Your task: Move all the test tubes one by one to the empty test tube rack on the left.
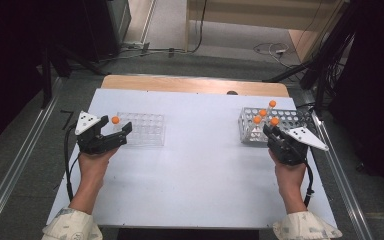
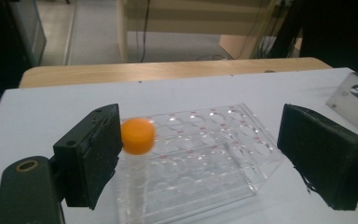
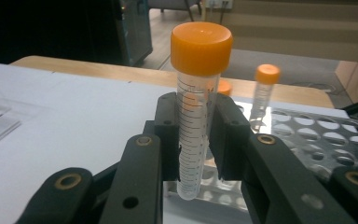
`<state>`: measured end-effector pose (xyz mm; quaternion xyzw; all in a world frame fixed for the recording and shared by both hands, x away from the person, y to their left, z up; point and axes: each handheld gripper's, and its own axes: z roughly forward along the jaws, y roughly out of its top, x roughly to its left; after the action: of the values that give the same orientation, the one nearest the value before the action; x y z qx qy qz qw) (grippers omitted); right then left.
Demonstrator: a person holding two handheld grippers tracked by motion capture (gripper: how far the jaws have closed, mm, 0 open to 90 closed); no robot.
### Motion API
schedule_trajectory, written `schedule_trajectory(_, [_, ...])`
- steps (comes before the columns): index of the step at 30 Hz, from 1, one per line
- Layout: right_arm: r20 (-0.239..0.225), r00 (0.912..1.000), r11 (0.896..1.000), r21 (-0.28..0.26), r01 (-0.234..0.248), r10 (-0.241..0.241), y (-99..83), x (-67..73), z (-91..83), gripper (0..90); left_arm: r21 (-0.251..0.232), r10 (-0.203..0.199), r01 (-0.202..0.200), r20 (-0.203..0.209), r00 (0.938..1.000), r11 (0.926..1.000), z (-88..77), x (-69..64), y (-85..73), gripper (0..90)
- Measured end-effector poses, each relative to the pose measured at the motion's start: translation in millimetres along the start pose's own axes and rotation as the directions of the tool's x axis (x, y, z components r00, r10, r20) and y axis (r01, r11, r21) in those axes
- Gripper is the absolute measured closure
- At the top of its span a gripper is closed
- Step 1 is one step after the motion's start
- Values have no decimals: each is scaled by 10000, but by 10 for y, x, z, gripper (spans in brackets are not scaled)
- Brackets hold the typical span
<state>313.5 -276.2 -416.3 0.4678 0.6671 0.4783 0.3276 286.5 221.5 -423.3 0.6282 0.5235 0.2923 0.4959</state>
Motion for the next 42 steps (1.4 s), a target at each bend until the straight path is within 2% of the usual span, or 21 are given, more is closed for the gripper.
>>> schedule_trajectory(6, [-628, 9979, 9996, 232, 161, -146, -34, 188, 56, 719, 196, 324, -331, 335, 9989, 9993, 45, -152, -23, 150])
schedule_trajectory(9, [-933, 9952, 9990, 323, 322, -290, -46, 287, 92, 720, 335, 353, -369, 486, 9982, 9988, 71, -216, -42, 150])
schedule_trajectory(14, [-1188, 9913, 9969, 468, 629, -570, -67, 430, 152, 719, 405, 498, -534, 846, 9952, 9977, 104, -340, -65, 150])
schedule_trajectory(25, [-1721, 9808, 9916, 738, 1058, -919, -117, 649, 266, 719, 594, 793, -883, 1406, 9869, 9943, 162, -580, -133, 155])
schedule_trajectory(36, [-2462, 9617, 9873, 711, 1420, -1206, -112, 974, 372, 719, 417, 935, -1054, 2241, 9701, 9936, 128, -797, -118, 156])
schedule_trajectory(42, [-2974, 9421, 9795, 773, 1858, -1552, -133, 1218, 445, 719, 372, 1118, -1258, 2621, 9585, 9914, 120, -888, -121, 156])
